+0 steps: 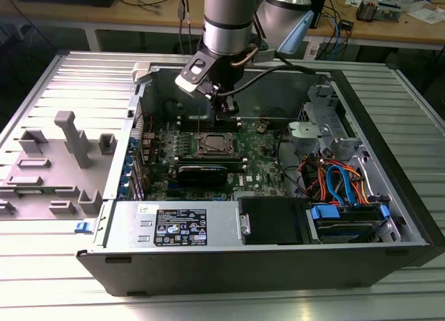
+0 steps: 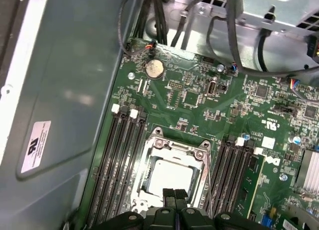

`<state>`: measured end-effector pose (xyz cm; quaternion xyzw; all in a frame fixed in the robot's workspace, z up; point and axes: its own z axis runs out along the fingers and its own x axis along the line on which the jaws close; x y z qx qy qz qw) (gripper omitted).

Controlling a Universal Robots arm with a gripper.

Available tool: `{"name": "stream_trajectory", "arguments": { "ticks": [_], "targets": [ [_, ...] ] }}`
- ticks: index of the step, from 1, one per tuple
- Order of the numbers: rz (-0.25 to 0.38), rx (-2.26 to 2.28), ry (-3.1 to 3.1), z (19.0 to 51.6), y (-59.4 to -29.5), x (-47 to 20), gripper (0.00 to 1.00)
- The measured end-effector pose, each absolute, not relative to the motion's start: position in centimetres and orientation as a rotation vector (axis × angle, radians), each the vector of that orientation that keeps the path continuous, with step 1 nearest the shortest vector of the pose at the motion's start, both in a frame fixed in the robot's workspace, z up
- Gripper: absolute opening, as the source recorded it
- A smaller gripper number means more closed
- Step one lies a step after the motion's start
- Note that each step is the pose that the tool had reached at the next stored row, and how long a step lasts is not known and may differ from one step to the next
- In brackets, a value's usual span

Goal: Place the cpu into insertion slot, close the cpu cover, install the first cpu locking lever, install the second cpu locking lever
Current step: 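Install the first cpu locking lever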

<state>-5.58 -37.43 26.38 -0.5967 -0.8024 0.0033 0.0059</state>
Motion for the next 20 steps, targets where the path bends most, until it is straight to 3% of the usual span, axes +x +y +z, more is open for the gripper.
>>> {"name": "stream_trajectory", "arguments": {
  "ticks": [20],
  "targets": [
    [0.012, -1.628, -2.674, 26.38, -37.43, -5.58, 0.11]
  ]
}}
